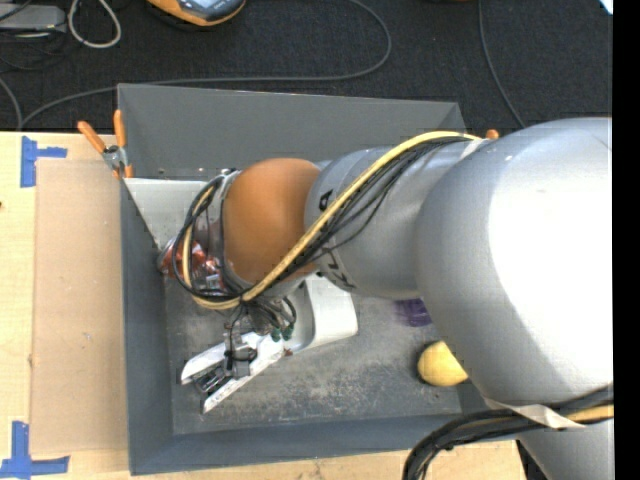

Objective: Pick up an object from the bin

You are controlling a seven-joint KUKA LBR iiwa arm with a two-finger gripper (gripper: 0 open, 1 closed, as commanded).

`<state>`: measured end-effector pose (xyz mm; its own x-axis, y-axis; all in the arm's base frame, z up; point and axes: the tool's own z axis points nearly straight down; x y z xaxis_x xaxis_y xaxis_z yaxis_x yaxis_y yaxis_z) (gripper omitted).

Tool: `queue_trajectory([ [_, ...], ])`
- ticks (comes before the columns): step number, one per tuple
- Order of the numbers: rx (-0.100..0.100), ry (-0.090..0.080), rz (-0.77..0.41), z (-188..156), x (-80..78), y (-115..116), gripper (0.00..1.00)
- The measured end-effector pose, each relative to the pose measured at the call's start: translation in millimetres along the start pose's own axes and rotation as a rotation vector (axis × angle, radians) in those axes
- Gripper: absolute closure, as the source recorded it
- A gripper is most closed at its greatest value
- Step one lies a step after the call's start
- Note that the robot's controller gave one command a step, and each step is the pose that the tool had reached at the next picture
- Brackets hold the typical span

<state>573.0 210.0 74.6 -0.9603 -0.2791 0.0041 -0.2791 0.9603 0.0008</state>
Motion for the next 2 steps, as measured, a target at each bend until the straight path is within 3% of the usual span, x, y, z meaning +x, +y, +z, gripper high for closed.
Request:
queue_trajectory([
  [1,-0.001,-0.002,0.051,-29,87.0,37,0.0],
  [2,-0.004,0.002,-0.323,4,39.3,14,1.0],
])
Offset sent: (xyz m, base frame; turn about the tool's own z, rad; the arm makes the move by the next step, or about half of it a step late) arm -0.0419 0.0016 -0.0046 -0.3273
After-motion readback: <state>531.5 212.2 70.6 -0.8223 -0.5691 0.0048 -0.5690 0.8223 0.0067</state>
